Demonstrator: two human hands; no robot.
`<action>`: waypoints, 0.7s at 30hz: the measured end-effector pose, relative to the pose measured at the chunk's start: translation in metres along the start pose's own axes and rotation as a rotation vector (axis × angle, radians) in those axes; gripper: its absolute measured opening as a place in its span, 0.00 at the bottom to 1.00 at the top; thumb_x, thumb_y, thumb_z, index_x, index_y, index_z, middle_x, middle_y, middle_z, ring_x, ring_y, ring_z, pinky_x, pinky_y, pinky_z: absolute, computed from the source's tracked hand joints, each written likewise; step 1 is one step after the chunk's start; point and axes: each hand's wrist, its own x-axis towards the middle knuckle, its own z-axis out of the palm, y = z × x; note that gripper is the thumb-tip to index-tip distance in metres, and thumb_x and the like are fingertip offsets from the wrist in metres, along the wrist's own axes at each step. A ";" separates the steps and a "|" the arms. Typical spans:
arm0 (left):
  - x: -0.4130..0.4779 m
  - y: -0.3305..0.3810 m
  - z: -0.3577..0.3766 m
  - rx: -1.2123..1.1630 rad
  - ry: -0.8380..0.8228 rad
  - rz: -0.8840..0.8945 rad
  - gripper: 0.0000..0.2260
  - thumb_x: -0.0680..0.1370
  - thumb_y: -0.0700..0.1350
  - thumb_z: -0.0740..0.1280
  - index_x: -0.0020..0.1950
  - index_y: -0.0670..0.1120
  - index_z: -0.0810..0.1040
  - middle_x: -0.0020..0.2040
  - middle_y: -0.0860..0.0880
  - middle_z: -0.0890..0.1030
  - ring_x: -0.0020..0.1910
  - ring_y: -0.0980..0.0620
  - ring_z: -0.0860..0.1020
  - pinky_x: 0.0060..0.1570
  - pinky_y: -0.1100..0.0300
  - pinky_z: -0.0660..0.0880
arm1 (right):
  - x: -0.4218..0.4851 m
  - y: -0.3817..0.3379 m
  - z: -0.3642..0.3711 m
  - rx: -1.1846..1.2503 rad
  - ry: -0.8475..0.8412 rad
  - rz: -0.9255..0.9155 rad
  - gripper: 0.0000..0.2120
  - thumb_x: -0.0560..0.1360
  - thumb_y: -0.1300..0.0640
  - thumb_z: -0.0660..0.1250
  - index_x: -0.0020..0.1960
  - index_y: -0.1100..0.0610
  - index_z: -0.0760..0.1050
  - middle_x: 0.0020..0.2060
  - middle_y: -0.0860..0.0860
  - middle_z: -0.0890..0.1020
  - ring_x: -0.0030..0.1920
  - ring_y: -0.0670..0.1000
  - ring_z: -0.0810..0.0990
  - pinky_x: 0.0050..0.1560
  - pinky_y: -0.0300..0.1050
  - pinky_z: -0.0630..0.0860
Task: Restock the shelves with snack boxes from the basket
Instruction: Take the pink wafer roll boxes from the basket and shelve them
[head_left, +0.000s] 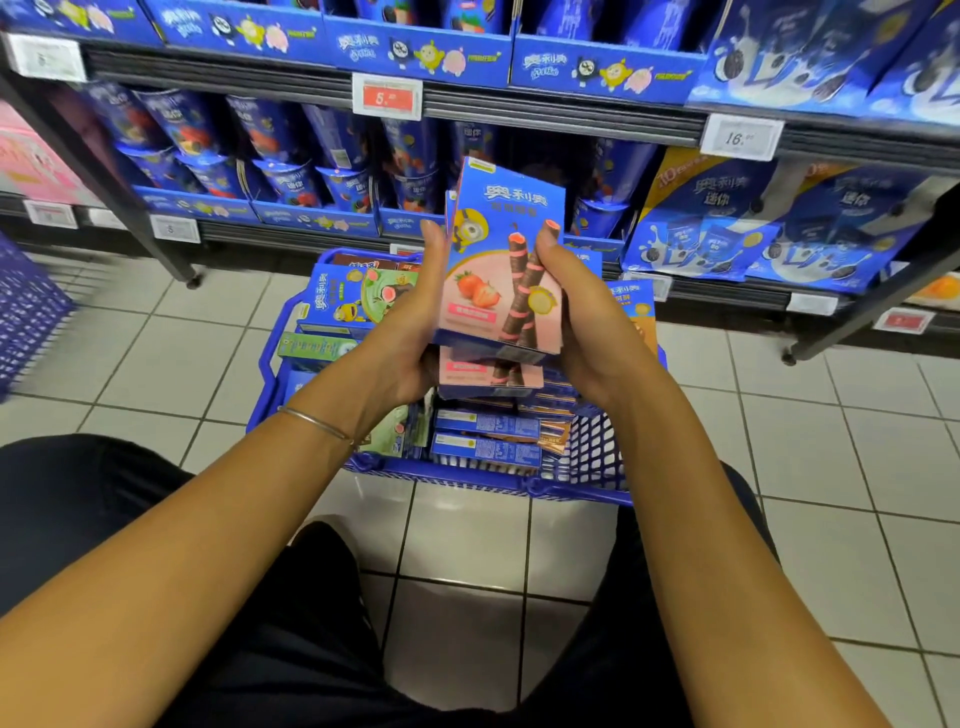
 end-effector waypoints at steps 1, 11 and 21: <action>-0.002 0.002 0.003 0.027 -0.008 -0.013 0.41 0.77 0.78 0.51 0.70 0.49 0.82 0.65 0.41 0.85 0.64 0.37 0.83 0.70 0.36 0.75 | 0.000 0.000 -0.001 0.038 -0.002 0.012 0.31 0.80 0.37 0.63 0.68 0.62 0.75 0.64 0.65 0.79 0.64 0.68 0.79 0.66 0.69 0.74; -0.002 0.009 0.009 0.007 -0.032 0.022 0.37 0.75 0.75 0.58 0.75 0.52 0.78 0.65 0.45 0.85 0.63 0.41 0.85 0.61 0.42 0.82 | 0.006 -0.002 -0.003 0.219 0.000 0.036 0.22 0.81 0.38 0.60 0.51 0.52 0.87 0.55 0.59 0.85 0.57 0.60 0.85 0.58 0.60 0.81; 0.003 0.051 -0.002 -0.180 0.115 0.148 0.42 0.70 0.65 0.74 0.72 0.36 0.76 0.69 0.32 0.79 0.70 0.31 0.77 0.73 0.29 0.69 | 0.023 -0.031 0.011 0.203 0.099 0.054 0.28 0.82 0.39 0.59 0.70 0.60 0.75 0.63 0.58 0.80 0.61 0.62 0.79 0.68 0.68 0.71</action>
